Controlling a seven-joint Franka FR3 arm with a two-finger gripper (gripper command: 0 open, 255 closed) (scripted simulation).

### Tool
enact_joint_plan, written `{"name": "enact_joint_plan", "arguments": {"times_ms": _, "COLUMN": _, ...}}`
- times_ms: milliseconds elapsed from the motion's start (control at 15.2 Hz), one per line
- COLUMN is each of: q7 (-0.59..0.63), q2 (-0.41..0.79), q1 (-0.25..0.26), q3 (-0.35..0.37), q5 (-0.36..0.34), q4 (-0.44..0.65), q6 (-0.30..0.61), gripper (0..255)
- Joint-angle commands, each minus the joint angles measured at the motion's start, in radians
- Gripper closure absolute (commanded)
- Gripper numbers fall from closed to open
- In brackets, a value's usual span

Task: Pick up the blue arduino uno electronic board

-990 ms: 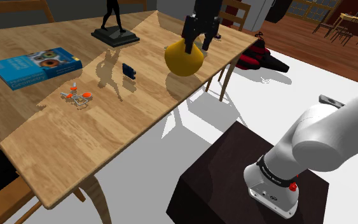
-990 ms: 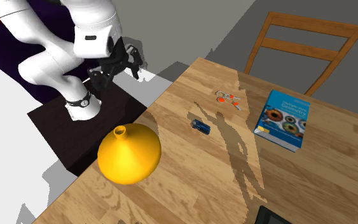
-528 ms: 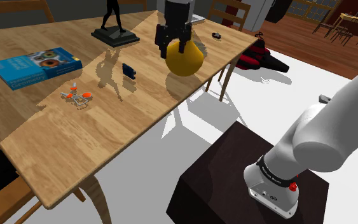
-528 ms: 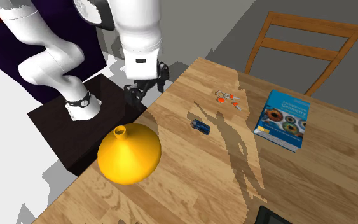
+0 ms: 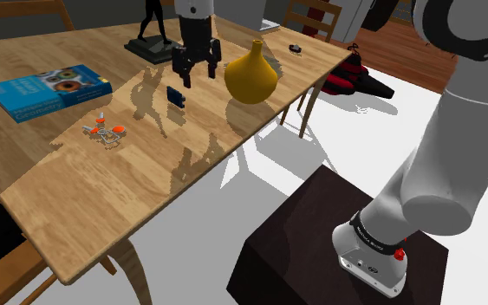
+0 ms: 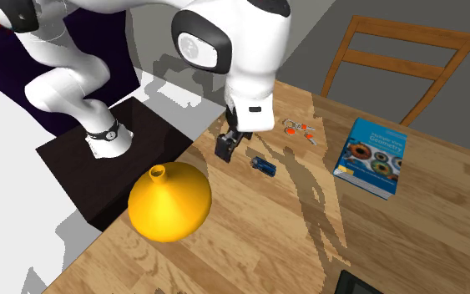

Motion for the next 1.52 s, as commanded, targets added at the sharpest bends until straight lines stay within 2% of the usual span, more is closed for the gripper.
{"name": "enact_joint_plan", "arguments": {"times_ms": 0, "q7": 0.011, "q2": 0.086, "q1": 0.021, "q3": 0.006, "q5": -0.024, "q4": 0.100, "q6": -0.027, "gripper": 0}}
{"name": "enact_joint_plan", "arguments": {"times_ms": 330, "q7": 0.016, "q2": 0.322, "q1": 0.078, "q3": 0.005, "q5": -0.079, "q4": 0.394, "q6": -0.114, "gripper": 0}}
{"name": "enact_joint_plan", "arguments": {"times_ms": 924, "q7": 0.022, "q2": 0.325, "q1": 0.073, "q3": 0.003, "q5": -0.080, "q4": 0.297, "q6": -0.014, "gripper": 0}}
{"name": "enact_joint_plan", "arguments": {"times_ms": 990, "q7": 0.023, "q2": 0.329, "q1": 0.073, "q3": 0.003, "q5": -0.081, "q4": 0.301, "q6": -0.015, "gripper": 255}}
{"name": "enact_joint_plan", "arguments": {"times_ms": 1452, "q7": 0.022, "q2": 0.326, "q1": 0.073, "q3": 0.004, "q5": -0.081, "q4": 0.297, "q6": -0.014, "gripper": 255}}
